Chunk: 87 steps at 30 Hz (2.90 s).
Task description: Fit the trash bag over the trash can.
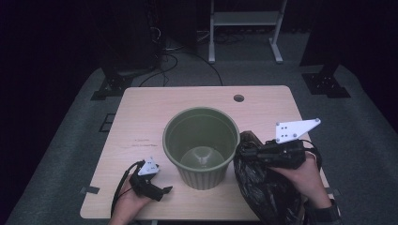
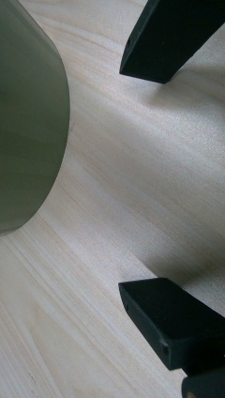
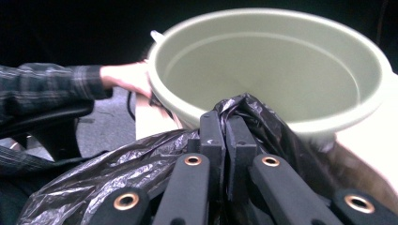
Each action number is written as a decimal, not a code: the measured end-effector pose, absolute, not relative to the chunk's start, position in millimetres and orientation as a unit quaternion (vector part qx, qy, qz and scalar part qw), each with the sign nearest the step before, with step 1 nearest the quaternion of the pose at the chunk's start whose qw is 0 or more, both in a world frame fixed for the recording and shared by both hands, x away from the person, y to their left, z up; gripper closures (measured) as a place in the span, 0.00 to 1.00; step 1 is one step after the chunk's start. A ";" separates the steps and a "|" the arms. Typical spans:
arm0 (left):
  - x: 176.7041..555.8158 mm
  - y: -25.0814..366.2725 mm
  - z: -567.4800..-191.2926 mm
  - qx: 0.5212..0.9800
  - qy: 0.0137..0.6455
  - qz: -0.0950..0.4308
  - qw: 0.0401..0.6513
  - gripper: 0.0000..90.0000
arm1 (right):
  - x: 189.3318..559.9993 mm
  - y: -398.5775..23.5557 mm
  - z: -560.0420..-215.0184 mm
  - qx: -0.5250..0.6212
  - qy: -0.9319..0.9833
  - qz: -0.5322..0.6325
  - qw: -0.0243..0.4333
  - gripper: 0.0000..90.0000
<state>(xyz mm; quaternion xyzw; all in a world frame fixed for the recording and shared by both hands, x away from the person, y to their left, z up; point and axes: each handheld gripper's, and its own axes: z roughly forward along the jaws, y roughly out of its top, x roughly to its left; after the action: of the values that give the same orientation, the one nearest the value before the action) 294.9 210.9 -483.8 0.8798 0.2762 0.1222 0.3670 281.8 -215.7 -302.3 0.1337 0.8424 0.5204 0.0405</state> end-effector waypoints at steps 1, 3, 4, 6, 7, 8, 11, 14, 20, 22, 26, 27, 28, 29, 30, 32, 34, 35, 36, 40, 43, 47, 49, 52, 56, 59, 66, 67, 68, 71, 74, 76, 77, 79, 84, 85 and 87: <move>294.9 210.9 -483.8 0.880 0.276 0.122 0.367 0.00 | 282.2 -214.7 -300.5 0.131 0.842 0.522 0.039 0.97; 294.9 210.9 -483.8 0.880 0.276 0.122 0.367 0.00 | 284.7 -209.8 -292.6 0.121 0.840 0.529 0.032 0.98; 294.9 210.9 -483.8 0.880 0.276 0.122 0.367 0.00 | 286.4 -207.3 -289.5 0.116 0.840 0.528 0.029 0.97; 294.9 210.8 -483.9 0.880 0.276 0.123 0.368 0.00 | 289.0 -202.5 -284.3 0.109 0.841 0.530 0.023 0.98; 294.9 210.8 -483.9 0.880 0.276 0.123 0.368 0.00 | 290.9 -199.7 -281.6 0.103 0.840 0.532 0.018 0.97; 294.9 210.8 -483.9 0.880 0.276 0.123 0.367 0.00 | 293.3 -196.0 -278.6 0.096 0.840 0.534 0.013 0.97; 294.9 210.8 -483.9 0.880 0.276 0.123 0.367 0.00 | 299.7 -186.0 -272.6 0.085 0.840 0.536 0.004 0.97; 294.9 210.8 -483.9 0.880 0.276 0.123 0.368 0.00 | 306.5 -174.2 -265.2 0.074 0.839 0.538 -0.004 0.97; 294.9 210.8 -483.9 0.879 0.276 0.123 0.368 0.00 | 317.7 -150.8 -250.7 0.056 0.839 0.541 -0.010 0.97; 294.9 210.8 -483.9 0.879 0.276 0.123 0.368 0.00 | 322.1 -142.1 -246.1 0.047 0.837 0.545 -0.017 0.98; 294.9 210.8 -483.9 0.879 0.276 0.123 0.368 0.00 | 330.4 -123.0 -237.7 0.030 0.829 0.557 -0.038 0.98; 294.9 210.8 -483.9 0.880 0.276 0.122 0.368 0.00 | 332.6 -116.7 -235.8 0.025 0.828 0.558 -0.046 0.98; 294.8 210.8 -483.9 0.879 0.277 0.123 0.368 0.00 | 334.3 -111.6 -234.9 0.022 0.826 0.561 -0.049 0.98; 294.9 210.7 -484.0 0.879 0.277 0.122 0.368 0.00 | 336.2 -106.5 -234.2 0.018 0.825 0.562 -0.055 0.98; 294.8 210.7 -484.0 0.879 0.277 0.122 0.368 0.00 | 337.9 -101.5 -233.8 0.016 0.824 0.563 -0.060 0.98; 294.9 210.7 -484.0 0.879 0.277 0.122 0.368 0.00 | 340.7 -93.0 -233.7 0.013 0.823 0.563 -0.065 0.98; 294.8 210.7 -484.0 0.879 0.277 0.122 0.368 0.00 | 344.2 -81.2 -234.9 0.010 0.819 0.568 -0.076 0.98; 294.7 210.6 -484.0 0.879 0.276 0.122 0.368 0.00 | 345.3 -77.5 -235.5 0.009 0.819 0.568 -0.079 0.98; 294.7 210.6 -484.1 0.879 0.276 0.122 0.369 0.00 | 346.9 -71.3 -236.5 0.008 0.818 0.568 -0.084 0.98; 294.6 210.6 -484.1 0.880 0.276 0.121 0.368 0.00 | 352.4 -54.4 -238.6 0.004 0.815 0.571 -0.096 0.98; 294.5 210.5 -484.0 0.880 0.275 0.121 0.368 0.00 | 357.9 -40.4 -240.6 0.004 0.816 0.569 -0.103 0.98; 294.5 210.5 -484.0 0.880 0.273 0.121 0.368 0.00 | 365.8 -26.5 -243.3 0.007 0.816 0.567 -0.110 0.98; 294.4 210.5 -484.0 0.880 0.273 0.121 0.368 0.00 | 368.3 -21.1 -244.8 0.008 0.815 0.568 -0.114 0.97; 294.4 210.5 -484.0 0.880 0.273 0.121 0.369 0.00 | 369.4 -16.2 -247.8 0.013 0.819 0.563 -0.113 0.97; 294.4 210.5 -484.0 0.881 0.273 0.121 0.368 0.00 | 369.8 -17.5 -251.7 0.020 0.827 0.551 -0.105 0.97; 294.5 210.5 -484.0 0.881 0.272 0.121 0.368 0.00 | 369.6 -23.5 -255.4 0.031 0.840 0.535 -0.085 0.97; 294.5 210.5 -483.9 0.881 0.272 0.120 0.368 0.00 | 374.7 -47.3 -265.6 0.058 0.842 0.531 -0.079 0.97; 294.5 210.6 -483.9 0.881 0.272 0.120 0.368 0.00 | 374.8 -50.8 -267.1 0.061 0.843 0.530 -0.077 0.97; 294.5 210.5 -484.0 0.881 0.272 0.120 0.368 0.00 | 375.0 -52.8 -268.0 0.062 0.842 0.529 -0.080 0.97; 294.5 210.7 -483.9 0.881 0.272 0.121 0.368 0.00 | 375.3 -58.3 -271.5 0.071 0.851 0.515 -0.075 0.92; 294.5 210.6 -483.9 0.881 0.272 0.121 0.368 0.00 | 375.0 -63.8 -270.8 0.078 0.854 0.510 -0.065 0.82; 294.6 210.6 -483.9 0.881 0.272 0.121 0.368 0.00 | 374.5 -69.0 -268.6 0.080 0.851 0.514 -0.064 0.79; 294.6 210.6 -483.9 0.881 0.272 0.121 0.368 0.00 | 373.8 -72.1 -267.1 0.081 0.850 0.516 -0.061 0.76; 294.6 210.7 -483.8 0.881 0.272 0.121 0.367 0.00 | 372.7 -78.1 -264.2 0.086 0.849 0.518 -0.053 0.72; 294.6 210.6 -484.0 0.881 0.272 0.121 0.368 0.00 | 368.5 -98.8 -256.1 0.098 0.847 0.522 -0.030 0.66; 294.5 210.6 -484.0 0.881 0.273 0.120 0.368 0.00 | 367.4 -103.4 -255.1 0.099 0.846 0.523 -0.025 0.66; 294.5 210.6 -484.0 0.881 0.272 0.121 0.368 0.00 | 364.8 -114.1 -253.7 0.107 0.843 0.527 -0.017 0.66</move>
<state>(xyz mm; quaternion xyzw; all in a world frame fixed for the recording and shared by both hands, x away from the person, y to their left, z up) 294.5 210.6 -484.0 0.8806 0.2725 0.1209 0.3684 364.8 -114.1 -253.7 0.1068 0.8427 0.5274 -0.0168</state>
